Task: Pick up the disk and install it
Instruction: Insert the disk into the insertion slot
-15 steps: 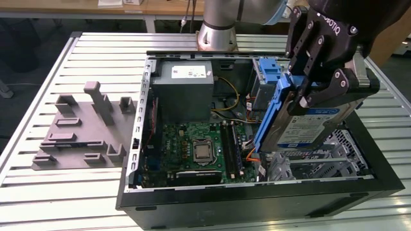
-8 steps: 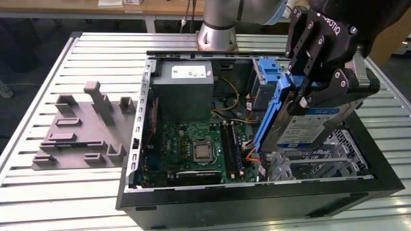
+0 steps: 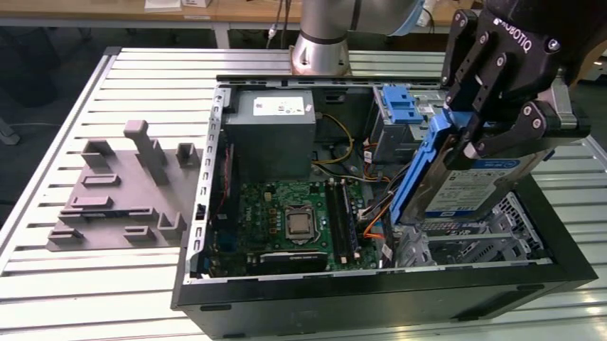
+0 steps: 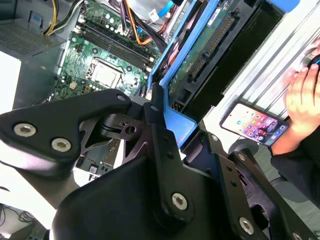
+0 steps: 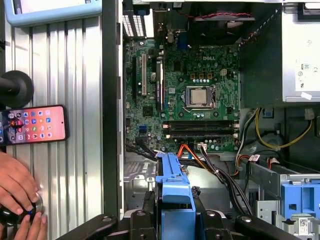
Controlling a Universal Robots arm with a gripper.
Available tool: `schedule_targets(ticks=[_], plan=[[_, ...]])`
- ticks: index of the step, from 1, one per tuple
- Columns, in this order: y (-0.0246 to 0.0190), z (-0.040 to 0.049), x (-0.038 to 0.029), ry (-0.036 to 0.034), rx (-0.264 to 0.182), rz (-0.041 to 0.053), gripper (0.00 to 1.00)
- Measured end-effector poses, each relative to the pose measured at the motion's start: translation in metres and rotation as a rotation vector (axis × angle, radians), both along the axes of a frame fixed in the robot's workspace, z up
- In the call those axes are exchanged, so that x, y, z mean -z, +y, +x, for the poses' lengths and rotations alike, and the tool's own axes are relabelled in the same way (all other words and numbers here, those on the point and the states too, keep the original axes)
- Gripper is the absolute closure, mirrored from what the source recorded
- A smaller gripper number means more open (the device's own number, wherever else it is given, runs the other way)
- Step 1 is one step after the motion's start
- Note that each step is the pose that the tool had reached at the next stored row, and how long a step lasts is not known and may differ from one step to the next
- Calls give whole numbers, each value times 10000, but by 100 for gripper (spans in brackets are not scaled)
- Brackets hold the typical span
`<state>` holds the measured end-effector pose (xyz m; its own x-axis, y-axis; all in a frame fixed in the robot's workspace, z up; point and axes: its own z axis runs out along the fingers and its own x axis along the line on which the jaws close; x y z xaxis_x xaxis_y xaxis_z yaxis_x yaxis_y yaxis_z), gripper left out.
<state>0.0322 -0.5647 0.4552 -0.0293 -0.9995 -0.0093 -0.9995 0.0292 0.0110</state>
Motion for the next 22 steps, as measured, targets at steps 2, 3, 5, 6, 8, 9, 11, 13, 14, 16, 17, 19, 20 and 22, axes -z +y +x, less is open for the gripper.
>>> schedule_targets(ticks=[2,3,5,6,8,9,11,13,14,16,17,19,20,22], plan=[[0,5,0,0,1,0,64],[0,7,0,0,0,1,64],[0,12,0,0,1,0,64],[0,14,0,0,0,0,64],[0,19,0,0,0,0,64],[0,22,0,0,1,0,64],[0,27,0,0,0,0,64],[0,32,0,0,0,1,64],[0,34,0,0,1,-1,64],[0,39,0,0,1,1,64],[0,42,0,0,0,0,64],[0,46,0,0,0,0,64],[0,49,0,0,0,0,64],[-1,37,0,0,0,1,64]])
